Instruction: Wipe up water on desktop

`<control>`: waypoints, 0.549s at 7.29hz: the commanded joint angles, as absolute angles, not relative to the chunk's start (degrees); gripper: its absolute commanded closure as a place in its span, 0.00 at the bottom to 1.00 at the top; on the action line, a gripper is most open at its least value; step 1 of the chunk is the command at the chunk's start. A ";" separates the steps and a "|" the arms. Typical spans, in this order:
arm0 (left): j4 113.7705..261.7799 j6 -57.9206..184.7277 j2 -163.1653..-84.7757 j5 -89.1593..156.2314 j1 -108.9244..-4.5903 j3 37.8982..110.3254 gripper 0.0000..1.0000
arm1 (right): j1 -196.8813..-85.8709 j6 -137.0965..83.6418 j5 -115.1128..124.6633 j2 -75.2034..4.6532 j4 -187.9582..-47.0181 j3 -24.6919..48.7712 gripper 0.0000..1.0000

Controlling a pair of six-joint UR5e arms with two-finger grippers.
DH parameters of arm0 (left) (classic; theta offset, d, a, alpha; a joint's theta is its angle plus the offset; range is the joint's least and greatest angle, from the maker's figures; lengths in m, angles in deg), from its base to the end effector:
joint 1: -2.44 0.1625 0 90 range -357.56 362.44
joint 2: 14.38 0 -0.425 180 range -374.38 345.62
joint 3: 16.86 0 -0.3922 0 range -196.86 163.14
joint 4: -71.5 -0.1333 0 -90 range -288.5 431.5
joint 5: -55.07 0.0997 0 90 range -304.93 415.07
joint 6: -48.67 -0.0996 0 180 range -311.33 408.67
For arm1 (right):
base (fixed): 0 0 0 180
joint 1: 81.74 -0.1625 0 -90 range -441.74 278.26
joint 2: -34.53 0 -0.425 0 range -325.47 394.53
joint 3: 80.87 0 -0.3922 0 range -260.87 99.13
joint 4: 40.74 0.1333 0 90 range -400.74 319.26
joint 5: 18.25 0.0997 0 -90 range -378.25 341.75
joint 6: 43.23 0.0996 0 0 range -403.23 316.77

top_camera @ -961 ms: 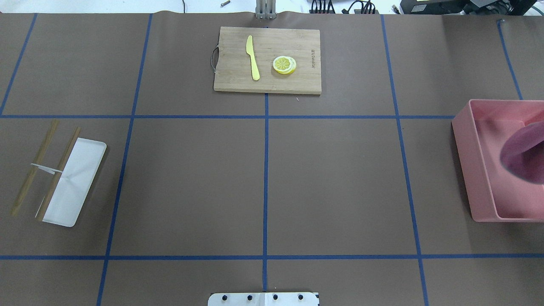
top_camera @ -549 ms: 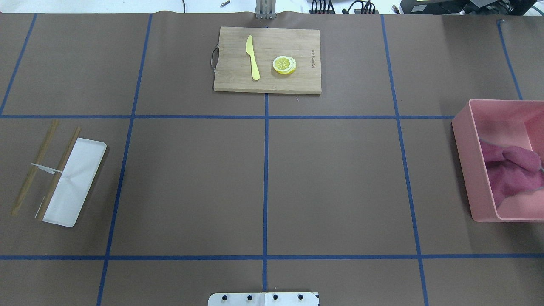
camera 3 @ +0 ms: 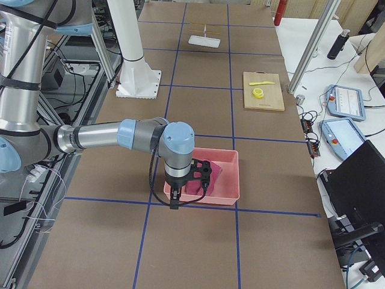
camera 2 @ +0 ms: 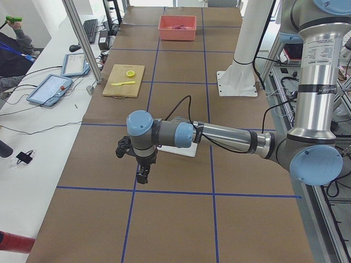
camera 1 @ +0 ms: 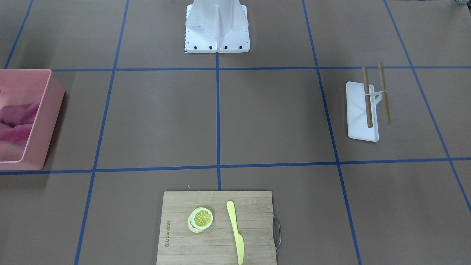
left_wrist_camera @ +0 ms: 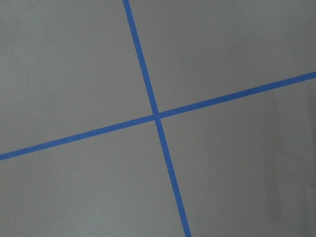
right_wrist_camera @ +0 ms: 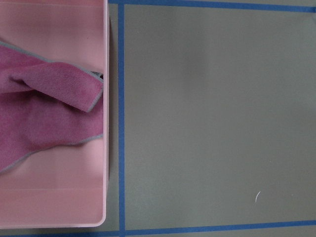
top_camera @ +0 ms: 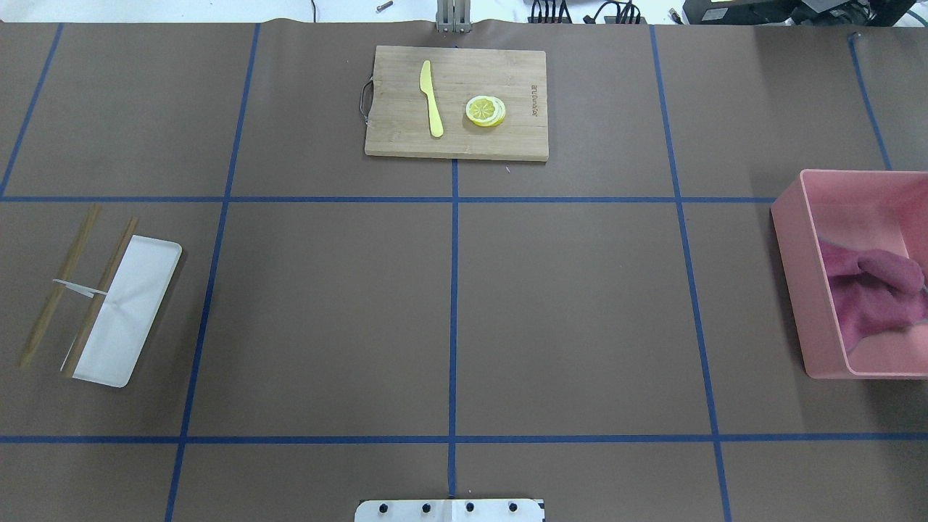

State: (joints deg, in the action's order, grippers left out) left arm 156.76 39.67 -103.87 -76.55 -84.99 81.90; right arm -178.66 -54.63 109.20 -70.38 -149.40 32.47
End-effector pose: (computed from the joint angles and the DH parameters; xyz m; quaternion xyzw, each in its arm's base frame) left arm -0.0452 -0.4909 0.5994 0.0485 0.3529 0.1050 0.9285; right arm 0.1159 -0.3513 0.6112 -0.0325 -0.3291 -0.0083 0.9437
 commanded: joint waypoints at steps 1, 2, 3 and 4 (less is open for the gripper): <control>156.22 39.88 -101.66 -80.08 -85.45 82.19 0.02 | -178.78 -55.00 108.84 -69.71 -149.37 32.51 0.00; 156.40 39.88 -101.04 -81.15 -85.97 82.28 0.02 | -178.78 -54.92 108.93 -69.71 -149.29 32.42 0.00; 156.31 39.88 -100.69 -81.07 -85.98 82.20 0.02 | -178.78 -54.92 109.28 -69.71 -149.37 32.42 0.00; 156.31 39.88 -100.68 -81.07 -85.98 82.20 0.01 | -178.78 -55.00 109.28 -69.71 -149.37 32.42 0.00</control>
State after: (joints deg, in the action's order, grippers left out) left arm 156.33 39.88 -100.94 -80.85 -85.90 82.20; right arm -178.77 -54.94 109.16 -69.75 -149.35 32.42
